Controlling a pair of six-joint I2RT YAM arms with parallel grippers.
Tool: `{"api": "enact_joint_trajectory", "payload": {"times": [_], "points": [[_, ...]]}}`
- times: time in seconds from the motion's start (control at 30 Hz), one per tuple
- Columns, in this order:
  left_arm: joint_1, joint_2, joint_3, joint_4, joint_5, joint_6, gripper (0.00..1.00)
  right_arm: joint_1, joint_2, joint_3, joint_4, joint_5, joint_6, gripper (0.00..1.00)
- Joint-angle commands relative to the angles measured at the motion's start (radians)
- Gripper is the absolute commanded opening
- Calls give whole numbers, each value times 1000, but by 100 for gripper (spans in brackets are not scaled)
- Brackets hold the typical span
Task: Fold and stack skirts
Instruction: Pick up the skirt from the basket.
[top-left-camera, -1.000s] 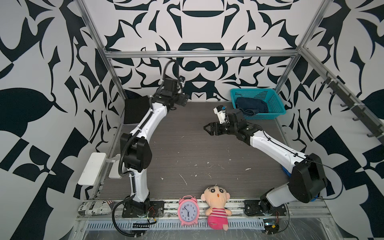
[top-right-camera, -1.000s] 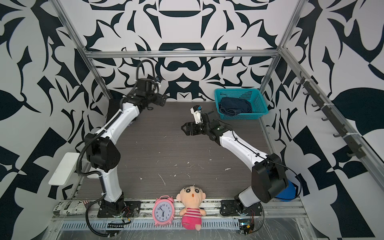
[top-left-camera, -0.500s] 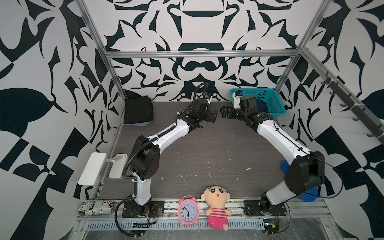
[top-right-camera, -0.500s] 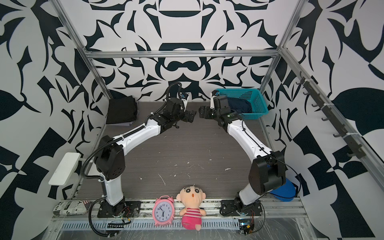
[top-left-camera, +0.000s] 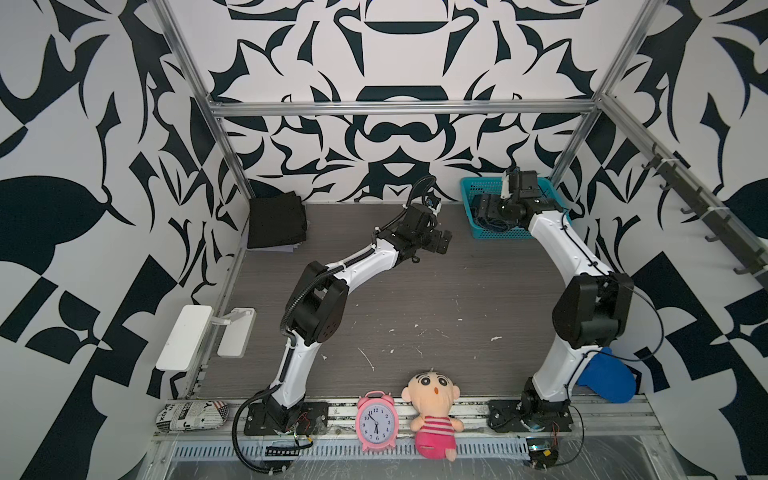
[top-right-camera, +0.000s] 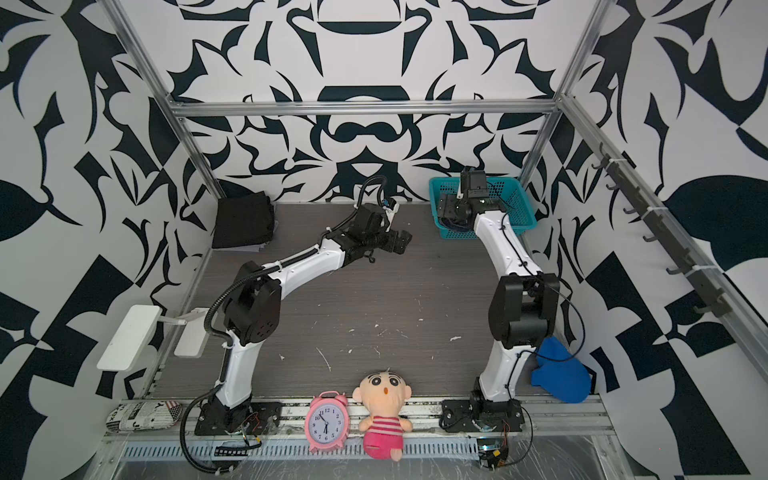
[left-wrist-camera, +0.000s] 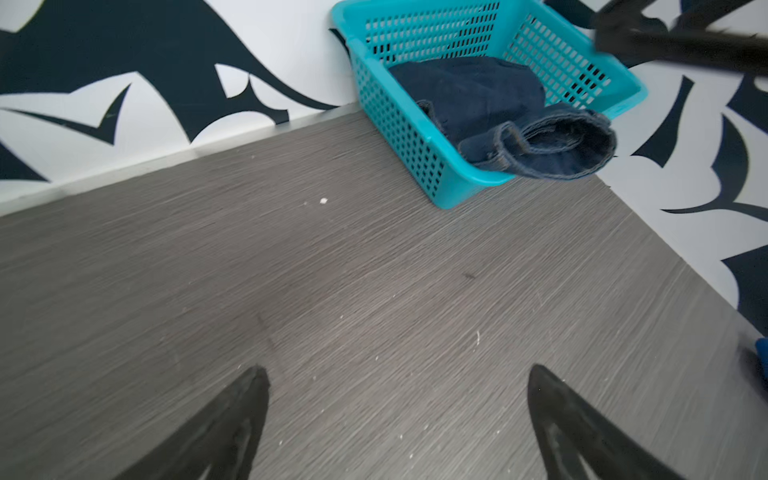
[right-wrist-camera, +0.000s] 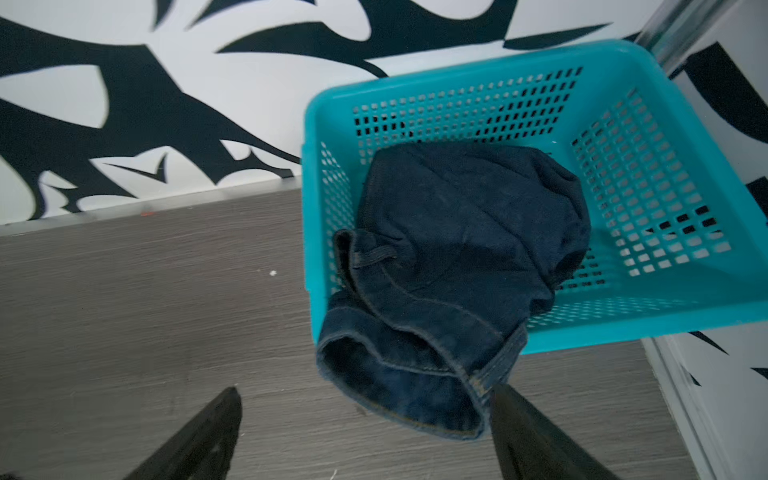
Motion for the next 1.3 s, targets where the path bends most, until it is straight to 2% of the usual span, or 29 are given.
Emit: {"api": "enact_joint_trajectory", "payload": {"times": [0.0, 0.13, 0.2, 0.37, 0.6, 0.67, 0.7, 0.77, 0.83, 0.9, 1.07, 1.27], "points": [[-1, 18, 25, -30, 25, -20, 99, -14, 58, 97, -156, 43, -8, 98], [-1, 19, 15, -18, 29, -24, 99, -73, 76, 66, -145, -2, 63, 98], [-1, 23, 23, -31, 27, -18, 100, -99, 82, 55, -127, -68, 81, 98], [-1, 27, 33, -46, 16, -10, 99, -135, 76, 21, -85, -188, 136, 89], [0, 29, 40, -54, 10, -5, 100, -167, 98, 1, 6, -332, 200, 55], [-1, 27, 44, -62, 4, 5, 100, -171, 106, -3, 26, -355, 221, 38], [-1, 26, 45, -64, 3, 8, 99, -172, 107, -7, 37, -366, 229, 33], [-1, 21, 45, -67, -2, 13, 99, -172, 111, -14, 61, -389, 247, 14], [-1, 19, 45, -67, -7, 14, 100, -172, 112, -15, 75, -400, 258, 3], [-1, 16, 45, -67, -8, 15, 99, -173, 98, -22, 101, -409, 265, 0], [-1, -1, 40, -61, -11, 14, 99, -171, 54, 13, 142, -432, 260, 0], [-2, -88, 31, -2, 17, -11, 99, -172, 7, 160, 117, -483, 193, 0]]}}
